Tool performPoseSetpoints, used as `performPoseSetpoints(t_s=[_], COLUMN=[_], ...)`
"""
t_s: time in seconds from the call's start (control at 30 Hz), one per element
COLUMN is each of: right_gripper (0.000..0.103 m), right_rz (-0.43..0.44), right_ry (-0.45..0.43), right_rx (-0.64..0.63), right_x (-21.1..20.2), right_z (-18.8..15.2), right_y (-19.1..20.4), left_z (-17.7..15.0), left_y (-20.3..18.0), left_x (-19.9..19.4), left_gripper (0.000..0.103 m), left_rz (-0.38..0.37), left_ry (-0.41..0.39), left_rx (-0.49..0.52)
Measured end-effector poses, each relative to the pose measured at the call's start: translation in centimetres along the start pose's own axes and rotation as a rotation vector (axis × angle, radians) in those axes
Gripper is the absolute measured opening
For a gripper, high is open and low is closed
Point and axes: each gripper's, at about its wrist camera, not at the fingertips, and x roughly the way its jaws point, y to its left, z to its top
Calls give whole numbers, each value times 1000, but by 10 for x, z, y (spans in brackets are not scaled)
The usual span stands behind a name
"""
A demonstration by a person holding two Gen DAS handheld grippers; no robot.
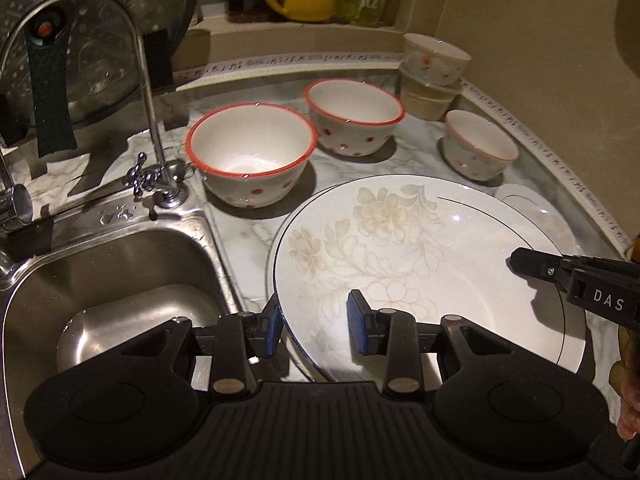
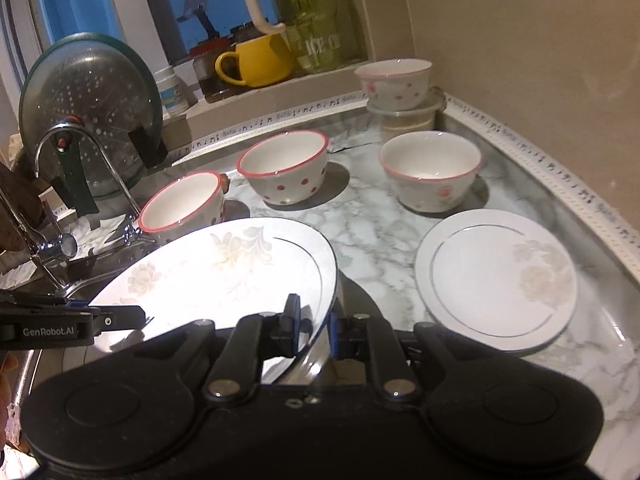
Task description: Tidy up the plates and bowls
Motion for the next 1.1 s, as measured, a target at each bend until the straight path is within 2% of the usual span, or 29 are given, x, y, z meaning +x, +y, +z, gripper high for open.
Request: performPoseSetpoints(t_s=[0.6,1.1], right_gripper=[14,13], right_rz=[13,73], right_ry=[42,45], right_rx=[-6,36], right_x=[31,35], right_z=[-4,-2], right_y=[-1,-15], left_z=[-2,-2], left_y=[8,9], left_x=[25,34], left_gripper=[32,32], left_rz=[24,24], left_ry=[42,38], left_rx=[-8,-17])
